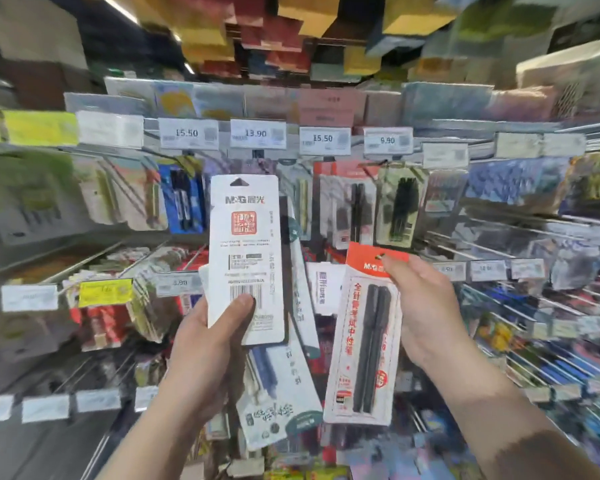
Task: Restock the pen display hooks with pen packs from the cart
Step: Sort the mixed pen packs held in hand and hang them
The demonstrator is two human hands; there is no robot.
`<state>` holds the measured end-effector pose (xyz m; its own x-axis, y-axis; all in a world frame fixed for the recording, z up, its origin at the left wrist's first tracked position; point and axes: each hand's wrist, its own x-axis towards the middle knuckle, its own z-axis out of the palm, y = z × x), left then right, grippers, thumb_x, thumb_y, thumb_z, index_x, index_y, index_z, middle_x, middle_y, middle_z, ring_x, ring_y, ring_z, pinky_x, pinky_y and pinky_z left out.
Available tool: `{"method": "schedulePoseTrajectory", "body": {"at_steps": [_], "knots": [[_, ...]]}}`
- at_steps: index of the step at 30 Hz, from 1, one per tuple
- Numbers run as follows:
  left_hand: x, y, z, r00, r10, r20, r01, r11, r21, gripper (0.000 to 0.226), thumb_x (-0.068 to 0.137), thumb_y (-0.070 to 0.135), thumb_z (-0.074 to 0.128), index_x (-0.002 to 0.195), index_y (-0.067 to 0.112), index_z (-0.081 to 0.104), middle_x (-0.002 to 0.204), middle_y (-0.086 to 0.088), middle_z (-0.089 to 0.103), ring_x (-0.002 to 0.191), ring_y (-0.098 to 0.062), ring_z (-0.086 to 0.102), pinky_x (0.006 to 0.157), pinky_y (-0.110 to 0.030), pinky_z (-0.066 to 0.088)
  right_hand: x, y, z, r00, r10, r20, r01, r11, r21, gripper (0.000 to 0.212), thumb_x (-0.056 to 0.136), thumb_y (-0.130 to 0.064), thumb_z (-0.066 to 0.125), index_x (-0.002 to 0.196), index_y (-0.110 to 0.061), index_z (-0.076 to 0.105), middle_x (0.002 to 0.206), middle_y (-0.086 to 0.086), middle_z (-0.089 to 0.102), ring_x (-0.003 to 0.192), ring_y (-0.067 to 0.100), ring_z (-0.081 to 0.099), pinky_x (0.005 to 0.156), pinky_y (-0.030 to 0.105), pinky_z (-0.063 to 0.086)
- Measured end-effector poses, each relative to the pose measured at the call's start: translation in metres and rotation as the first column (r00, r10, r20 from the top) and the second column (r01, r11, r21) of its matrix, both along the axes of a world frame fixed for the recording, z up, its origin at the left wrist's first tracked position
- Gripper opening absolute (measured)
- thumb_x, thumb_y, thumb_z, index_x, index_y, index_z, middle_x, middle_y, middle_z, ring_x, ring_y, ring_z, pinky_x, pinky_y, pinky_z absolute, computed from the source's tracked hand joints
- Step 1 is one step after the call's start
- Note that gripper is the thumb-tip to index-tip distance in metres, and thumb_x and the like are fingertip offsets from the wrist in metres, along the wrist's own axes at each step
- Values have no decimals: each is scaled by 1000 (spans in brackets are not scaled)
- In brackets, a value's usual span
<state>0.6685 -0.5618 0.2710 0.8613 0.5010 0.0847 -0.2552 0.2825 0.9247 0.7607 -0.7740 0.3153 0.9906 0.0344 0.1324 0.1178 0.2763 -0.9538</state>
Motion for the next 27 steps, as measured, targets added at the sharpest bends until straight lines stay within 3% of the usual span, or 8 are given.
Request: {"method": "schedulePoseTrajectory", "body": {"at_steps": [3, 5, 9, 14, 17, 19, 22, 27], "knots": [[14, 3, 7, 999, -30, 21, 30, 1000, 5, 25, 100, 10, 58, 122, 14, 68, 114, -6, 78, 105, -23, 76, 98, -44, 55, 23, -1, 19, 1000, 0, 28, 0, 1000, -4, 13, 101, -17, 63, 102, -9, 73, 92, 11, 80, 78, 22, 77, 69, 35, 60], [25, 3, 9, 998, -49, 47, 48, 999, 13, 25, 98, 11, 58, 121, 14, 68, 113, -5, 79, 104, -22, 76, 88, -37, 63, 39, -5, 28, 998, 12, 66, -10, 1000, -25, 14, 101, -17, 63, 101, -8, 74, 91, 10, 80, 77, 21, 77, 65, 32, 59], [48, -1, 9, 994, -56, 96, 58, 998, -14, 43, 83, 17, 64, 125, 8, 66, 114, -10, 78, 102, -25, 77, 74, -29, 64, 73, -14, 43, 991, 10, 134, -4, 999, -45, 14, 101, -16, 62, 95, -10, 73, 85, 6, 79, 71, 16, 75, 58, 27, 57], [71, -10, 4, 995, -44, 95, 47, 998, -30, 47, 80, 17, 64, 126, 5, 66, 113, -15, 77, 96, -29, 77, 71, -34, 65, 116, -16, 64, 956, 13, 292, 39, 984, -172, 13, 104, -21, 60, 106, -15, 71, 93, 0, 80, 86, 18, 78, 77, 37, 60], [80, -12, 1, 996, -25, 86, 28, 999, -45, 47, 80, 18, 64, 124, 4, 67, 115, -17, 77, 98, -31, 77, 81, -40, 64, 138, -11, 74, 934, 4, 357, 77, 974, -214, 12, 104, -22, 59, 106, -17, 70, 97, 0, 80, 93, 20, 77, 90, 49, 60], [85, -11, -2, 997, -8, 76, 12, 998, -54, 47, 80, 19, 64, 125, 4, 67, 117, -18, 76, 103, -31, 75, 90, -47, 61, 148, -6, 80, 923, -3, 384, 96, 970, -222, 10, 103, -22, 60, 103, -18, 69, 96, 2, 79, 93, 24, 76, 92, 54, 58], [90, -7, -6, 998, 2, 64, 2, 998, -63, 48, 81, 19, 64, 126, 3, 66, 117, -17, 76, 104, -32, 75, 90, -46, 60, 160, 1, 82, 910, -23, 414, 117, 972, -202, 10, 98, -25, 62, 98, -17, 67, 94, 7, 78, 93, 34, 74, 91, 60, 56], [92, 6, -5, 997, 23, 80, -19, 999, -50, 50, 80, 20, 66, 128, 7, 65, 118, -14, 76, 107, -30, 74, 92, -43, 58, 170, 10, 77, 891, -85, 445, 186, 964, -189, 5, 96, -29, 61, 94, -25, 64, 97, -3, 77, 95, 23, 74, 93, 54, 57]]}}
